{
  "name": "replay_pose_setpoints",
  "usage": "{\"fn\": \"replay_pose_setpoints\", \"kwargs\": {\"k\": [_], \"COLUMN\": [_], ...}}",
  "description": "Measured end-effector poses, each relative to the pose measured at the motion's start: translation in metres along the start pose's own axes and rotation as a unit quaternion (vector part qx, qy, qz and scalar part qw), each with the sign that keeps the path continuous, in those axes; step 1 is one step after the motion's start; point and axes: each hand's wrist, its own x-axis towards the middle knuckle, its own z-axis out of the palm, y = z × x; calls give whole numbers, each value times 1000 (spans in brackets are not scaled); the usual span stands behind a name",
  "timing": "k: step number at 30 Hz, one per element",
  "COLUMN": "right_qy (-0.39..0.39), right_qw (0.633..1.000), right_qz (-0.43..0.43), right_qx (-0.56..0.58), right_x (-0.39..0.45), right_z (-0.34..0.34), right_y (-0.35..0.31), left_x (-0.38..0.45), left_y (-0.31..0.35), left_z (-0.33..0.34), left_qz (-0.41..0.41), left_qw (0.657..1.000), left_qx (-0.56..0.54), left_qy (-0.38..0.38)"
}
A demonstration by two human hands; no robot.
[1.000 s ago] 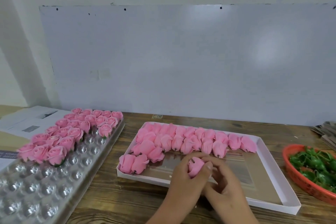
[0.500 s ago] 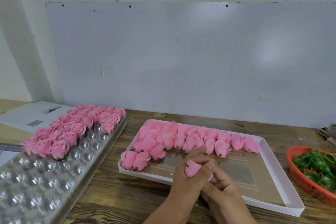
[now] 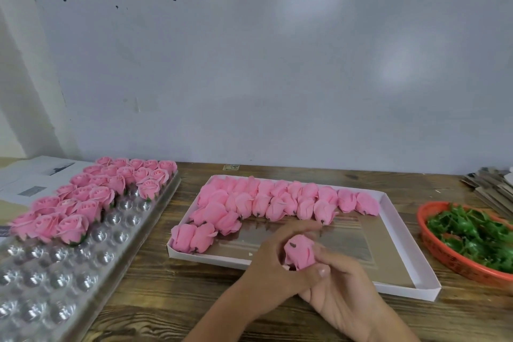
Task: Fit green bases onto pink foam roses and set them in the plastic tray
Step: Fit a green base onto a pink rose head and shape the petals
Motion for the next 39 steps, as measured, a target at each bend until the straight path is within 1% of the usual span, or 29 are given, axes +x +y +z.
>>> {"fn": "replay_pose_setpoints", "kwargs": {"k": [3,6,9,11,13,15,16,18,19,20,21,23,25,27,29,31,33,36,39], "right_qy": [-17,-7,-4,-13,-15,-13,-10,11,23,32,36,31,18,6,-15,-24,-20,-22,-24], "right_qw": [1000,1000,1000,999,996,991,988,978,973,968,963,951,938,925,915,910,907,905,895], "right_qz": [8,-12,-24,-33,-47,-60,-67,-76,-76,-71,-61,-32,-6,8,18,19,11,11,7], "right_qx": [11,27,18,-14,-69,-116,-141,-192,-216,-239,-261,-307,-346,-380,-403,-414,-421,-426,-445], "right_x": [-2,0,3,4,4,3,0,-5,-8,-10,-12,-14,-15,-15,-15,-15,-16,-16,-17], "right_z": [0,-3,-5,-6,-8,-10,-10,-12,-14,-16,-16,-15,-13,-12,-12,-12,-12,-12,-12], "right_y": [0,0,0,-1,-6,-14,-18,-25,-27,-29,-30,-31,-30,-28,-26,-26,-28,-29,-30], "left_x": [-1,0,2,2,1,0,1,2,2,1,0,-5,-9,-10,-11,-12,-13,-13,-13], "left_y": [0,-3,-6,-6,-6,-3,-1,3,8,12,15,15,16,14,13,10,7,1,-3], "left_z": [2,5,6,5,0,-8,-13,-23,-28,-30,-30,-28,-22,-18,-14,-10,-5,-1,1], "left_qz": [28,52,83,76,27,-56,-102,-197,-237,-272,-303,-343,-335,-329,-342,-331,-313,-309,-298], "left_qw": [999,998,994,994,998,998,994,971,953,938,924,908,906,898,882,877,878,879,881], "left_qx": [7,27,62,77,58,20,-17,-132,-182,-207,-214,-184,-145,-132,-143,-165,-203,-263,-274], "left_qy": [-14,0,22,28,11,-29,-39,-33,-39,-59,-88,-155,-216,-262,-292,-308,-300,-251,-245]}}
